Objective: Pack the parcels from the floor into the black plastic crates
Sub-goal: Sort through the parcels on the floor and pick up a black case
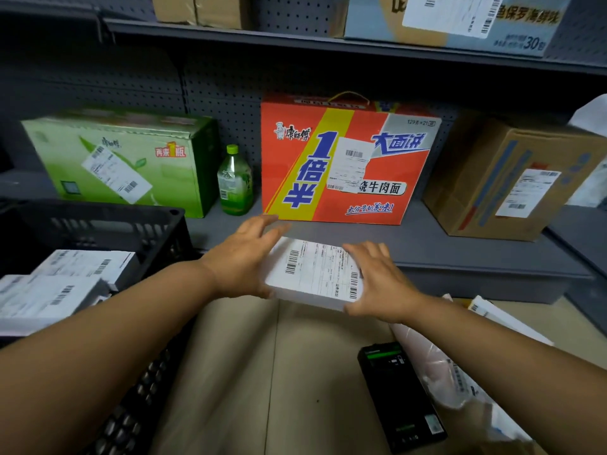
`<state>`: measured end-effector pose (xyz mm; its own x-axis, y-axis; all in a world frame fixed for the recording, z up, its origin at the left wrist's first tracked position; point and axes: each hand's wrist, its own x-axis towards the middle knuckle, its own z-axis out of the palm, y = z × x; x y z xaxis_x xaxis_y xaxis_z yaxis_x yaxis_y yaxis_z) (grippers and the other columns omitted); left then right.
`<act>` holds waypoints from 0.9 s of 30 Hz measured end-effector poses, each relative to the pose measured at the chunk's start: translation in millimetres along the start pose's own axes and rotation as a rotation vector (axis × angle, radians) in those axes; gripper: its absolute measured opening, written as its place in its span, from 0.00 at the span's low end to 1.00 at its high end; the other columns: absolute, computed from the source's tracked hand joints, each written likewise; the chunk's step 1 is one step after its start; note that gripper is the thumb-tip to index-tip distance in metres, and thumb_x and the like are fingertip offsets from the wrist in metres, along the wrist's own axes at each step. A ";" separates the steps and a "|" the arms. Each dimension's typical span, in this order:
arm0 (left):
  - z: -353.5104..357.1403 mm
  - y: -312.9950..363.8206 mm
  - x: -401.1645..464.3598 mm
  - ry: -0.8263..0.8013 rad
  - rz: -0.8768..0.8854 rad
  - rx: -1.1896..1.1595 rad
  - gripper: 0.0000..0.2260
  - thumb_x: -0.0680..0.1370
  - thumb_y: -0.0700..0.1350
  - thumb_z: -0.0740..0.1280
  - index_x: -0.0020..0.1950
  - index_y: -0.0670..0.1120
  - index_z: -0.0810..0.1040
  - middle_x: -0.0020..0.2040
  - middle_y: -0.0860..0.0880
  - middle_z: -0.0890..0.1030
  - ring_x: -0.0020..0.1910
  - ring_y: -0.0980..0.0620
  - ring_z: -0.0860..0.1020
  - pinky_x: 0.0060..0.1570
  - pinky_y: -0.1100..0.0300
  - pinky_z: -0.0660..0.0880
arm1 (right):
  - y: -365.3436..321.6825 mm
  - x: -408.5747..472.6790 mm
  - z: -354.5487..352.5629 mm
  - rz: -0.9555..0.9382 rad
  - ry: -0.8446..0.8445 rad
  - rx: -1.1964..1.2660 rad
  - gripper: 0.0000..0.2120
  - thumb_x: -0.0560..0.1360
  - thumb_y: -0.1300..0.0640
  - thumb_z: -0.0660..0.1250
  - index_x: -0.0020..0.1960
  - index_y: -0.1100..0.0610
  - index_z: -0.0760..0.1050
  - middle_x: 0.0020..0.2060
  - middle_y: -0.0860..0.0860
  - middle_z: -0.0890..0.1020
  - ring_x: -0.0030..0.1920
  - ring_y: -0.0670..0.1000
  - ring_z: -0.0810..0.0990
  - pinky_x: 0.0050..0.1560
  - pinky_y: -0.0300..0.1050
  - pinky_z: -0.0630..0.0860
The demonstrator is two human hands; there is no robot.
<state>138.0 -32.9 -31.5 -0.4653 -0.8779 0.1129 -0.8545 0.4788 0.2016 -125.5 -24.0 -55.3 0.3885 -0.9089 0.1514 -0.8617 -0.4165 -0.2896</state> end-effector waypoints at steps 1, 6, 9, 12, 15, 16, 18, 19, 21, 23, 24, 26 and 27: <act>-0.7 -2.2 -0.3 -0.035 -0.006 0.030 0.54 0.61 0.56 0.78 0.77 0.52 0.46 0.76 0.50 0.47 0.75 0.51 0.45 0.73 0.53 0.57 | -5.5 1.2 0.8 -0.027 0.026 -0.010 0.46 0.61 0.47 0.75 0.73 0.52 0.56 0.59 0.48 0.65 0.59 0.47 0.59 0.58 0.42 0.67; -10.5 -14.6 -7.6 -0.009 -0.010 0.139 0.53 0.62 0.56 0.76 0.77 0.48 0.47 0.73 0.47 0.54 0.72 0.46 0.51 0.69 0.50 0.63 | -40.2 16.8 -3.8 -0.131 0.126 -0.081 0.46 0.61 0.46 0.74 0.73 0.52 0.56 0.61 0.48 0.64 0.61 0.48 0.59 0.58 0.43 0.65; -26.5 -28.2 -20.1 0.100 0.013 0.134 0.48 0.66 0.61 0.73 0.76 0.45 0.52 0.66 0.45 0.62 0.67 0.46 0.59 0.66 0.51 0.66 | -64.8 31.4 -6.2 -0.185 0.175 -0.150 0.47 0.59 0.46 0.75 0.73 0.54 0.58 0.61 0.50 0.65 0.61 0.50 0.60 0.62 0.47 0.66; -43.9 -48.9 -37.6 0.119 -0.011 0.164 0.46 0.66 0.64 0.72 0.75 0.44 0.55 0.64 0.44 0.64 0.64 0.45 0.62 0.63 0.52 0.67 | -97.4 47.6 -3.5 -0.184 0.169 -0.188 0.49 0.59 0.45 0.77 0.74 0.55 0.57 0.63 0.51 0.65 0.63 0.50 0.59 0.63 0.45 0.62; -66.8 -79.5 -58.7 0.133 -0.051 0.168 0.43 0.67 0.60 0.73 0.73 0.43 0.59 0.65 0.43 0.64 0.65 0.44 0.63 0.65 0.50 0.67 | -135.2 65.6 2.7 -0.225 0.193 -0.213 0.50 0.59 0.43 0.76 0.74 0.57 0.59 0.64 0.54 0.67 0.62 0.53 0.59 0.64 0.51 0.62; -75.3 -93.2 -67.6 0.134 -0.070 0.167 0.42 0.67 0.58 0.73 0.74 0.43 0.58 0.66 0.43 0.63 0.66 0.45 0.63 0.65 0.50 0.67 | -150.0 72.9 4.8 -0.246 0.196 -0.211 0.49 0.59 0.42 0.74 0.74 0.57 0.59 0.64 0.54 0.67 0.62 0.53 0.59 0.64 0.51 0.62; -92.0 -123.3 -89.7 0.144 -0.111 0.165 0.43 0.67 0.55 0.73 0.75 0.44 0.56 0.67 0.44 0.62 0.67 0.46 0.62 0.66 0.51 0.67 | -181.1 89.6 10.4 -0.302 0.195 -0.210 0.48 0.59 0.41 0.68 0.74 0.56 0.59 0.65 0.54 0.66 0.62 0.54 0.60 0.64 0.52 0.61; -99.5 -139.2 -102.6 0.156 -0.132 0.162 0.43 0.67 0.52 0.73 0.76 0.45 0.55 0.67 0.45 0.62 0.67 0.46 0.61 0.66 0.51 0.66 | -198.1 99.0 14.0 -0.335 0.189 -0.224 0.47 0.59 0.42 0.67 0.75 0.55 0.58 0.66 0.54 0.66 0.63 0.54 0.59 0.65 0.52 0.60; -111.4 -170.6 -130.4 0.182 -0.179 0.158 0.42 0.67 0.48 0.72 0.76 0.45 0.55 0.68 0.45 0.61 0.69 0.47 0.60 0.67 0.55 0.65 | -231.9 119.3 24.5 -0.403 0.172 -0.273 0.46 0.59 0.42 0.66 0.75 0.53 0.57 0.67 0.54 0.64 0.64 0.55 0.59 0.65 0.52 0.61; -116.7 -200.8 -157.1 0.223 -0.233 0.157 0.41 0.68 0.44 0.71 0.76 0.45 0.55 0.69 0.45 0.61 0.70 0.48 0.60 0.66 0.59 0.63 | -265.4 139.4 37.9 -0.468 0.167 -0.304 0.46 0.60 0.44 0.69 0.75 0.52 0.58 0.67 0.56 0.65 0.63 0.57 0.60 0.64 0.53 0.64; -116.7 -214.4 -169.3 0.254 -0.260 0.151 0.40 0.68 0.42 0.71 0.76 0.46 0.55 0.71 0.45 0.61 0.71 0.47 0.60 0.66 0.60 0.62 | -281.9 148.8 45.0 -0.491 0.162 -0.309 0.45 0.61 0.46 0.71 0.75 0.53 0.58 0.66 0.56 0.64 0.63 0.58 0.60 0.62 0.53 0.66; -108.9 -241.4 -190.4 0.320 -0.355 0.116 0.43 0.68 0.40 0.71 0.77 0.45 0.51 0.74 0.45 0.57 0.73 0.47 0.58 0.68 0.58 0.62 | -311.7 166.6 60.1 -0.511 0.136 -0.310 0.45 0.62 0.48 0.72 0.75 0.52 0.56 0.67 0.56 0.62 0.64 0.58 0.59 0.59 0.51 0.69; -101.8 -254.4 -199.9 0.336 -0.443 0.091 0.45 0.68 0.40 0.72 0.78 0.45 0.47 0.76 0.45 0.54 0.74 0.47 0.56 0.69 0.57 0.61 | -323.9 174.5 68.2 -0.507 0.121 -0.307 0.45 0.63 0.49 0.72 0.75 0.52 0.55 0.67 0.55 0.61 0.65 0.58 0.58 0.59 0.51 0.71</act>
<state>471.9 21.2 -6.4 0.0287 -0.9386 0.3439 -0.9750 0.0496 0.2168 243.7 -48.9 0.5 0.7512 -0.5823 0.3107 -0.6406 -0.7568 0.1304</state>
